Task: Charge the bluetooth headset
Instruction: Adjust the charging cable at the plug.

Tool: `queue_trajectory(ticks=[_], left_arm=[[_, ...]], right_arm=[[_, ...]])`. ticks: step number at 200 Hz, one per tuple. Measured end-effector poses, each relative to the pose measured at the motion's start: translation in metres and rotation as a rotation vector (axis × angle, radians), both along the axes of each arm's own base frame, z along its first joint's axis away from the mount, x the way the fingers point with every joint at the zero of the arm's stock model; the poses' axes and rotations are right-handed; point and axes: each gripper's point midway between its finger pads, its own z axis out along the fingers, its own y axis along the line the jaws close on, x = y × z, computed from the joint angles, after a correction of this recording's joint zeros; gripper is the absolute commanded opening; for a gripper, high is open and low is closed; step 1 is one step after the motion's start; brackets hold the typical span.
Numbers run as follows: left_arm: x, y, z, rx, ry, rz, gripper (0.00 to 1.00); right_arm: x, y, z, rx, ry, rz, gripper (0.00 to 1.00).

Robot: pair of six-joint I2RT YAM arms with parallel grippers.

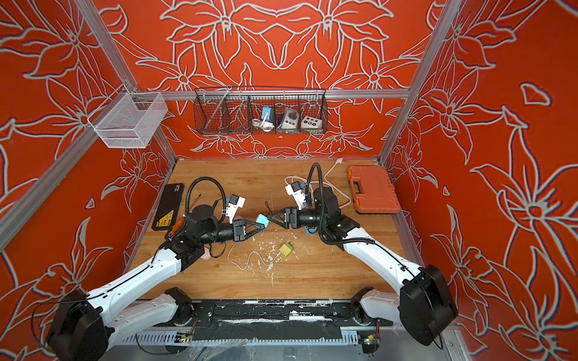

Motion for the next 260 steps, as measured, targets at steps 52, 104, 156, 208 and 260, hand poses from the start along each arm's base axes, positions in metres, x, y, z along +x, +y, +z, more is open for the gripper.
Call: queue_trajectory(ticks=[52,104,156,208,260], left_arm=[[-0.006,-0.006,0.013,-0.075,0.019,-0.076,0.12],[-0.012,-0.01,0.02,-0.11,0.028,-0.127,0.12],[-0.014,-0.012,0.024,-0.137,0.041,-0.158,0.1],[-0.019,-0.012,0.032,-0.159,0.027,-0.192,0.09],[-0.023,-0.013,0.037,-0.173,0.002,-0.227,0.1]], right_arm=[[-0.008,0.005,0.012,0.09,-0.023,0.061,0.68],[-0.023,0.012,0.024,0.141,-0.047,0.135,0.65],[-0.026,0.017,0.024,0.159,-0.04,0.169,0.58],[-0.032,0.017,0.028,0.19,-0.046,0.19,0.46],[-0.034,0.017,0.029,0.2,-0.018,0.194,0.2]])
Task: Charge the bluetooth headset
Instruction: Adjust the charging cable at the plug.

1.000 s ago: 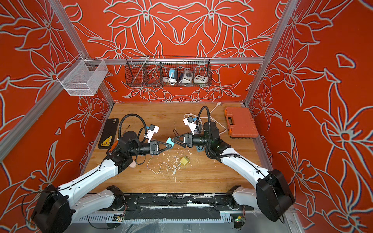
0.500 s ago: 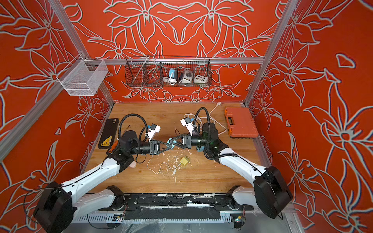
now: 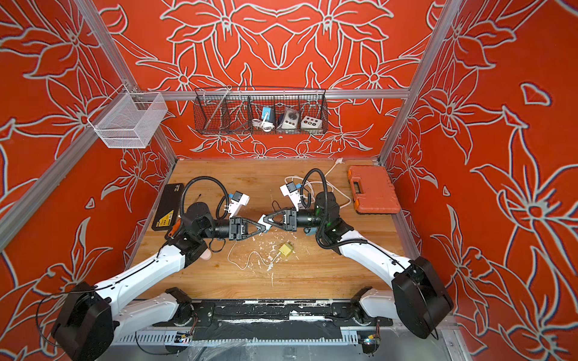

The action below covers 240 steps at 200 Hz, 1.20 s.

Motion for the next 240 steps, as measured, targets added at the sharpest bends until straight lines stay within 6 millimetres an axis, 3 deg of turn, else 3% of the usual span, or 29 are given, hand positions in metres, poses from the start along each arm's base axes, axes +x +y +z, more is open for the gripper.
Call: queue_trajectory(ticks=[17,40,67,122,140,195,240], left_arm=[[0.0,0.0,0.0,0.001,-0.002,-0.002,0.17],[0.001,0.0,-0.003,0.009,0.008,0.003,0.44],[0.005,0.004,-0.012,0.046,0.037,0.044,0.58],[0.004,0.025,-0.004,0.1,-0.068,0.2,0.71],[0.005,0.035,-0.009,0.13,-0.098,0.275,0.76],[0.026,0.071,-0.061,0.277,-0.1,0.561,0.82],[0.036,0.048,-0.094,0.454,-0.22,0.622,0.84]], right_arm=[[0.0,0.0,0.0,0.0,0.003,0.001,0.16],[0.0,0.0,-0.002,-0.008,0.007,0.002,0.16],[-0.005,0.003,-0.004,-0.034,0.011,0.023,0.15],[0.004,0.006,0.01,-0.073,-0.009,0.001,0.16],[0.008,0.005,0.014,-0.083,-0.009,-0.014,0.16],[0.019,0.006,0.037,-0.069,0.003,-0.045,0.16],[0.022,0.009,0.045,-0.039,0.067,-0.047,0.16]])
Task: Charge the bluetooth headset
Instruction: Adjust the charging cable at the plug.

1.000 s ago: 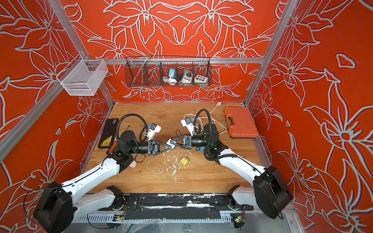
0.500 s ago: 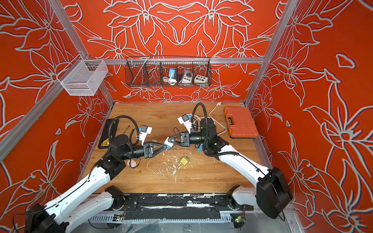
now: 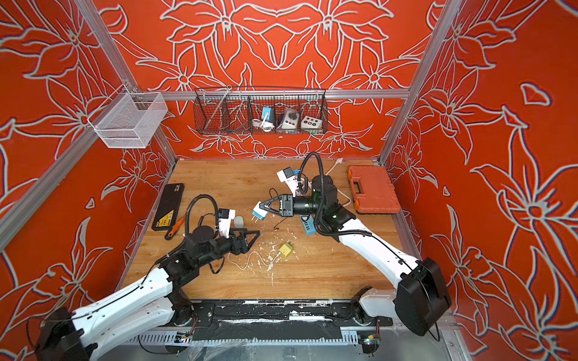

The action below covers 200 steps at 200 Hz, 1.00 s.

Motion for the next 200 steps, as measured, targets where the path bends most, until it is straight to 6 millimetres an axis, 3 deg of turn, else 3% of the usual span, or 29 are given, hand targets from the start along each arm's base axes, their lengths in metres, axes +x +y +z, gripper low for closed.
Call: queue_trajectory(ticks=[53,114,143,169,200], left_arm=[[0.042,-0.02,-0.014,0.106,-0.121,0.055,0.84],[0.072,-0.075,0.011,0.097,-0.311,-0.015,0.83],[0.087,-0.091,0.023,0.108,-0.376,-0.004,0.8],[0.102,-0.096,0.026,0.132,-0.406,0.032,0.66],[0.113,-0.101,0.027,0.154,-0.416,0.054,0.33]], right_arm=[[-0.002,0.002,0.015,0.049,0.047,0.005,0.17],[-0.003,0.002,0.031,0.101,0.078,0.007,0.17],[-0.004,0.001,0.041,0.134,0.088,0.007,0.17],[-0.005,0.0,0.05,0.169,0.092,0.009,0.17],[-0.008,-0.001,0.055,0.189,0.102,0.012,0.17]])
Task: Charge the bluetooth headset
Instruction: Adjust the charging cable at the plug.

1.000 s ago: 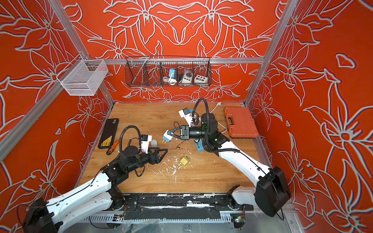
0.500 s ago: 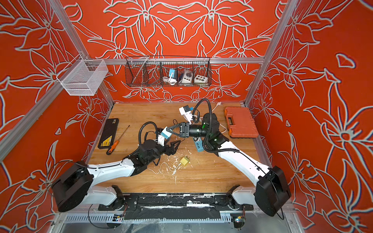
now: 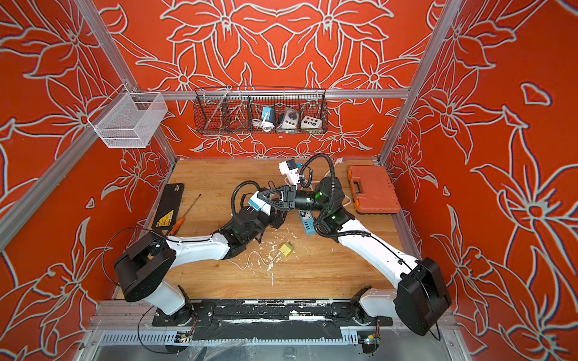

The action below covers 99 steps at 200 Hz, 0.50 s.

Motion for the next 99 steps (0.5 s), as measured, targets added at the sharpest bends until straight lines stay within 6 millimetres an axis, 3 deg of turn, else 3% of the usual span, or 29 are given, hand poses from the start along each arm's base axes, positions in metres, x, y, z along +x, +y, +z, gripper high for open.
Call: queue_trajectory(ticks=[21,55,99], left_arm=[[0.002,0.001,0.0,0.01,-0.006,0.01,0.14],[0.002,0.005,-0.006,0.037,0.013,0.017,0.02],[-0.009,0.034,0.006,0.064,0.029,0.056,0.0]], right_arm=[[-0.003,-0.002,0.001,0.003,0.008,0.0,0.17],[-0.008,-0.007,0.001,0.002,0.007,-0.004,0.17],[-0.008,-0.021,-0.003,-0.038,-0.019,-0.048,0.17]])
